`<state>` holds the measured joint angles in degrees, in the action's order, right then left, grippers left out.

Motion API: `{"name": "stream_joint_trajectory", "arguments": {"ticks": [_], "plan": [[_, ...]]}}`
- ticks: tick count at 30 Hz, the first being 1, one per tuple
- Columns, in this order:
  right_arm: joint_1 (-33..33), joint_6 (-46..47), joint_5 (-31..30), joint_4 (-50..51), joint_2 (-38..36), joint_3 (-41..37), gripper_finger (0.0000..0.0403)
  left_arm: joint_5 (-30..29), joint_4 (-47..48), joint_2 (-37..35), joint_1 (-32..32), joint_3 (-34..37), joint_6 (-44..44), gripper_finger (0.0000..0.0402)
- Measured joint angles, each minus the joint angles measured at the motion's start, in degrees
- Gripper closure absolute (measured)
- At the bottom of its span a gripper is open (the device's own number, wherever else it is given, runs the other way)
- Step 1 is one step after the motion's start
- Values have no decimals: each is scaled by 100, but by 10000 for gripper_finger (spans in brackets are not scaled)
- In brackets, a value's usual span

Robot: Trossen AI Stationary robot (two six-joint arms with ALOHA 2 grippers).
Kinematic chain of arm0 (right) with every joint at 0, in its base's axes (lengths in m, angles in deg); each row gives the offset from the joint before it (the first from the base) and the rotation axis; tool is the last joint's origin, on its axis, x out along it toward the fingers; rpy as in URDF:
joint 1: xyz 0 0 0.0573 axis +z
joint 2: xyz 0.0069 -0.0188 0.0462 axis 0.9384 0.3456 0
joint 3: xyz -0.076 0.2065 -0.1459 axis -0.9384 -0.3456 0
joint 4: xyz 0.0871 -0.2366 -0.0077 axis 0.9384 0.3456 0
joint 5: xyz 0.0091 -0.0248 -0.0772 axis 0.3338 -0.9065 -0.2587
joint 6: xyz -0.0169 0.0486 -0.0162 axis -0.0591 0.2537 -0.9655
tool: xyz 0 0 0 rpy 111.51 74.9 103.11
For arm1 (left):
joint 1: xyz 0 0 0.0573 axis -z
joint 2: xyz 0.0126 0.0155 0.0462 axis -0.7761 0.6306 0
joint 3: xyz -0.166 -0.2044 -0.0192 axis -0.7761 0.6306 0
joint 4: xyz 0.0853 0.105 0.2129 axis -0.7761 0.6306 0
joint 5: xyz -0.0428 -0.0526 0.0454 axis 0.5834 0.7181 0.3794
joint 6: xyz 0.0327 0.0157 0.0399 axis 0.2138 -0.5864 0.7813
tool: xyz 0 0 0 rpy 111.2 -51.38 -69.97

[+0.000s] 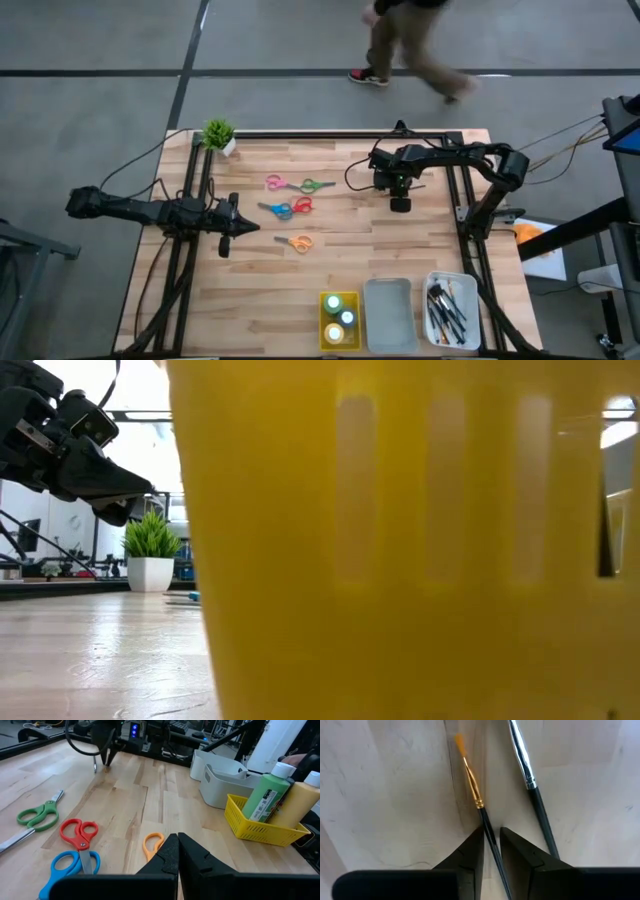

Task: Pick & Place Paint Supplies
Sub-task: Put the gold paint brush into the white bin

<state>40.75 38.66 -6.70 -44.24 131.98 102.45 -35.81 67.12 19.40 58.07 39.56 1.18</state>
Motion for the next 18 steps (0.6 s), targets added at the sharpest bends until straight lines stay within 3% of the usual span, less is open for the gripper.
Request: {"name": "stream_joint_trajectory", "arguments": {"ticks": [18], "plan": [[-11, 2, 66, -39, 43, -11, 339, -1, 0, 0, 0, 0, 0, 402]]}}
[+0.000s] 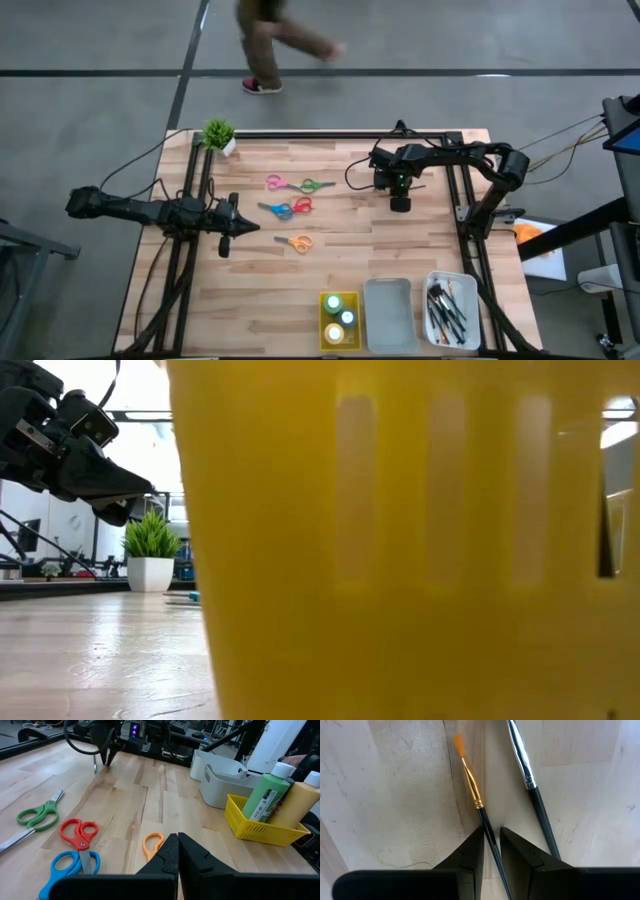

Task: Pick & Place Paint Supplies
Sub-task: Put the gold paint brush into the white bin

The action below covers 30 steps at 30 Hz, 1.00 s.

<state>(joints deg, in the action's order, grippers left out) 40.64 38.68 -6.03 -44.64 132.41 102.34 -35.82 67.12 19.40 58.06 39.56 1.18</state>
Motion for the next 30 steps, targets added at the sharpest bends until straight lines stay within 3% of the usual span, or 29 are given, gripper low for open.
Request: {"name": "stream_joint_trajectory", "arguments": {"ticks": [4, 9, 20, 30], "plan": [[0, 22, 13, -7, 1, -2, 346, 1, -1, 0, 0, 0, 0, 402], [2, 24, 31, 0, 3, -4, 387, -1, -1, 0, -1, 0, 0, 402], [4, 45, 38, 0, -30, -8, 388, -1, -1, 0, 1, 0, 0, 402], [123, 286, 337, 125, -647, -27, 388, 1, 0, 0, 0, 0, 0, 402]]}}
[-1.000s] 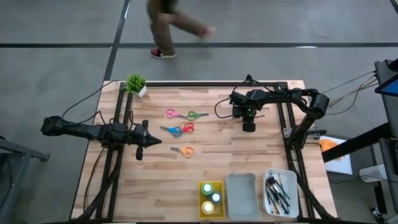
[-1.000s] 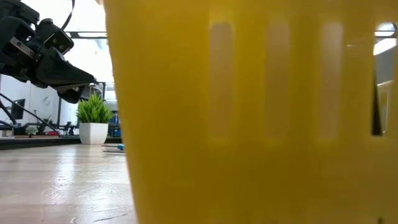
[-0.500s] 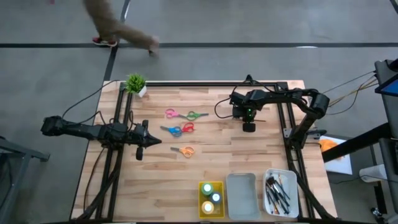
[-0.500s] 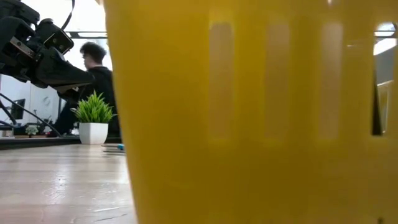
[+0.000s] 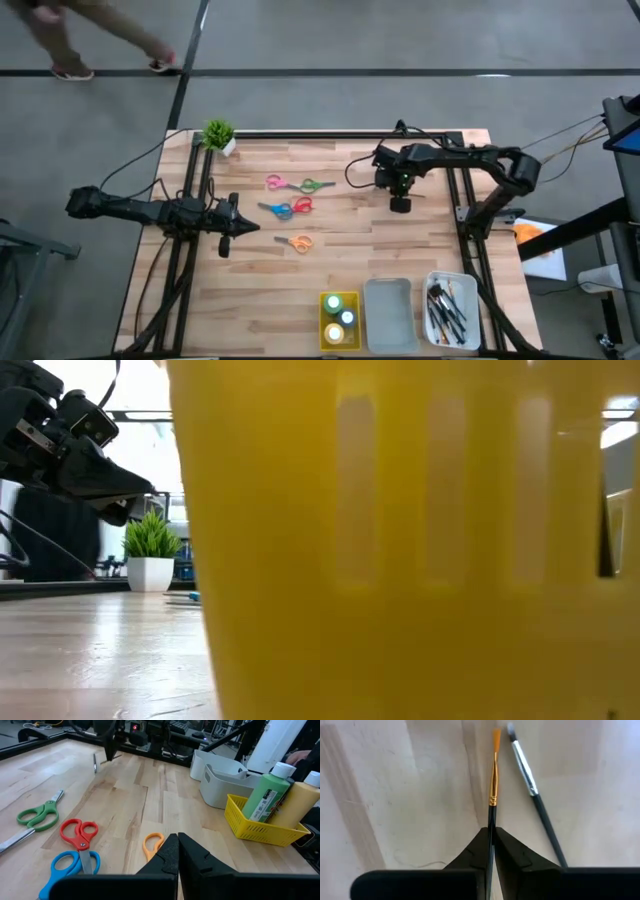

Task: Pick & Place Paint Supplies
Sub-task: Put the gold paint brush into the white bin

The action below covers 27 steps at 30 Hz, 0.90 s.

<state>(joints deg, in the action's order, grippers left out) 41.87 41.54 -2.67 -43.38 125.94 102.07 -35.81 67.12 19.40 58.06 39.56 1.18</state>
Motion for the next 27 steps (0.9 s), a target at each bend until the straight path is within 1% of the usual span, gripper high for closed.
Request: {"name": "stream_joint_trajectory", "arguments": {"ticks": [5, 11, 20, 27], "plan": [[203, 352, 4, 53, -426, 3, 388, 0, 0, 0, 0, 0, 0, 402], [614, 1314, 2, 255, -995, 9, 388, -2, 0, -1, -1, 0, 0, 402], [1491, 3948, -4, 593, -1769, 12, 388, 0, 0, 0, 0, 0, 0, 402], [2078, 6323, 6, 905, -2203, 13, 388, -1, -1, 0, 0, 0, 0, 402]]}}
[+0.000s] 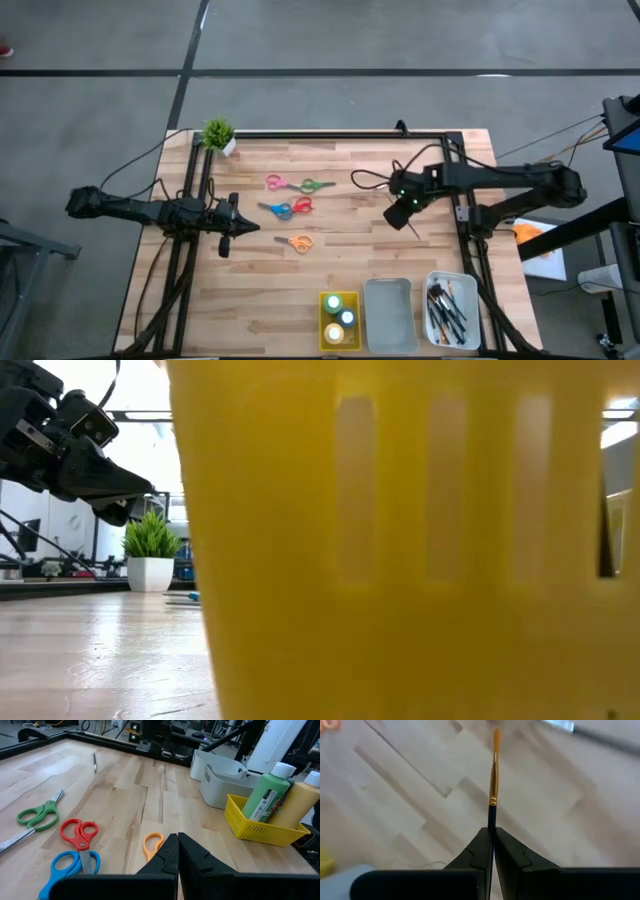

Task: Pick & Place Paint Supplies
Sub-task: Put the gold paint brush into the white bin

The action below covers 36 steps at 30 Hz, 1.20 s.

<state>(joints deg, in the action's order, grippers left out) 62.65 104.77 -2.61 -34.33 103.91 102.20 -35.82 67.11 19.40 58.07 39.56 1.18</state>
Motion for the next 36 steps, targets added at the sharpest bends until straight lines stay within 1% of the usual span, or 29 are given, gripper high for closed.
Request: {"name": "stream_joint_trajectory", "arguments": {"ticks": [5, 9, 15, 23, 26, 30, 33, 36], "plan": [[429, 1276, 338, 552, -220, 52, 388, 0, 0, -1, 0, 0, 0, 402], [893, 2161, 598, 1080, -272, 273, 388, -1, 1, 0, 0, 0, 0, 402], [1790, 3545, 682, 1863, -277, 766, 388, 0, 1, 0, 0, 0, 0, 402], [3141, 5544, 575, 2116, -219, 987, 388, 0, 0, 0, -2, 0, 0, 402], [3659, 6364, 575, 2113, -90, 1031, 388, 0, 1, 0, -1, 0, 0, 402], [4322, 7458, 728, 2107, 182, 1140, 388, 0, 1, 0, 0, 0, 0, 402], [4752, 8160, 744, 2081, 489, 1353, 388, -1, -1, 0, -1, 0, 0, 402], [5109, 8641, 776, 2058, 890, 1682, 388, 1, -1, 0, 0, 0, 0, 402]]}}
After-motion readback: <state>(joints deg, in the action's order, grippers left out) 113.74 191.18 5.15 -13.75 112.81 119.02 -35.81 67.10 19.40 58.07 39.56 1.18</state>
